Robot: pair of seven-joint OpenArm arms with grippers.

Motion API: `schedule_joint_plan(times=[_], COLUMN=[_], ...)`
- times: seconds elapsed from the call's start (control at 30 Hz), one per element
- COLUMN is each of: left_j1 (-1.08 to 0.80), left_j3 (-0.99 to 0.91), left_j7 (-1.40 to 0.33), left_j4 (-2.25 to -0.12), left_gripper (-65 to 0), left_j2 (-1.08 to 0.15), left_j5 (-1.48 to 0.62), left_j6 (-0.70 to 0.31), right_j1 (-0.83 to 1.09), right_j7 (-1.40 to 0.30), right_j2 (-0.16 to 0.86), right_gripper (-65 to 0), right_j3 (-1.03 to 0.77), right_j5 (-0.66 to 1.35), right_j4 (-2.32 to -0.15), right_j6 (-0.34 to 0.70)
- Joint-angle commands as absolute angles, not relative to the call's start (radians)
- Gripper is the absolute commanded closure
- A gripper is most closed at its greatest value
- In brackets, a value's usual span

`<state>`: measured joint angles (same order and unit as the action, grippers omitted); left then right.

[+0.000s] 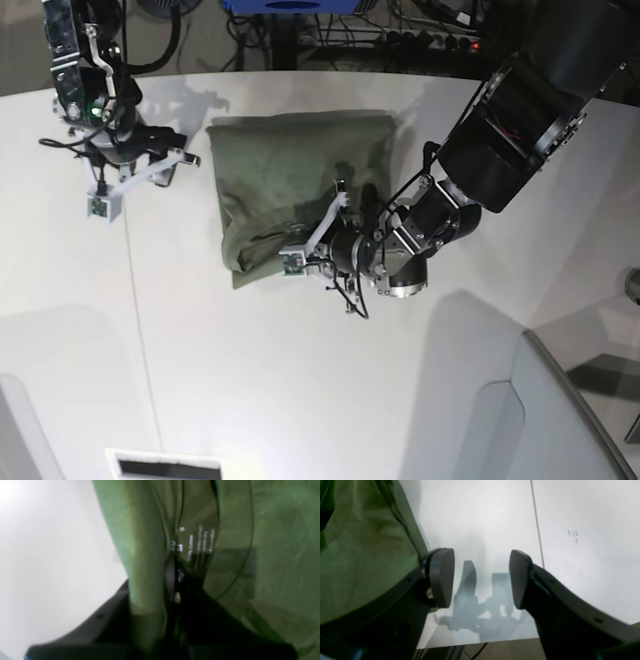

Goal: Layout the t-shirt on the table in an organized manner, then fold the t-shirt properly
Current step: 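Tuck and flatten the collar corner with the left gripper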

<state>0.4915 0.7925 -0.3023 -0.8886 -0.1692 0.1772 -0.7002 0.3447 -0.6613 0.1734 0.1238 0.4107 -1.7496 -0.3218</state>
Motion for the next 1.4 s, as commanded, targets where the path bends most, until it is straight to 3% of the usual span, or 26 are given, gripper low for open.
schedule_joint_plan(times=[0.0,0.8,0.83,0.97,1.1,1.27,1.37], left_j1=[0.51,0.526,0.536,0.559,0.596,0.628,0.633], left_j3=[0.788,0.788,0.788,0.788,0.788,0.788,0.779], left_j7=[-0.309,-0.315,-0.315,-0.315,-0.315,-0.317,-0.344], left_j4=[-0.901,-0.901,-0.901,-0.901,-0.901,-0.903,-0.969], left_gripper=[0.0,0.0,-1.8,-22.2,-35.2,-43.8,-43.9], left_j2=[-0.17,-0.145,-0.145,-0.145,-0.145,-0.145,-0.15], left_j5=[0.179,0.185,0.185,0.185,0.185,0.183,0.176], left_j6=[-0.698,-0.698,-0.698,-0.698,-0.698,-0.698,-0.698], right_j1=[0.341,0.358,0.358,0.357,0.358,0.358,0.358], right_j7=[-0.648,-0.648,-0.648,-0.648,-0.648,-0.648,-0.648], right_j2=[0.177,0.177,0.177,0.177,0.177,0.177,0.177], right_gripper=[-32.7,-32.7,-32.7,-32.7,-32.7,-32.7,-32.7], right_j3=[0.124,0.127,0.127,0.127,0.127,0.127,0.127], right_j5=[0.406,0.406,0.406,0.406,0.406,0.406,0.406], right_j4=[-1.764,-1.764,-1.764,-1.764,-1.764,-1.764,-1.764], right_j6=[-0.32,-0.32,-0.32,-0.32,-0.32,-0.32,-0.32])
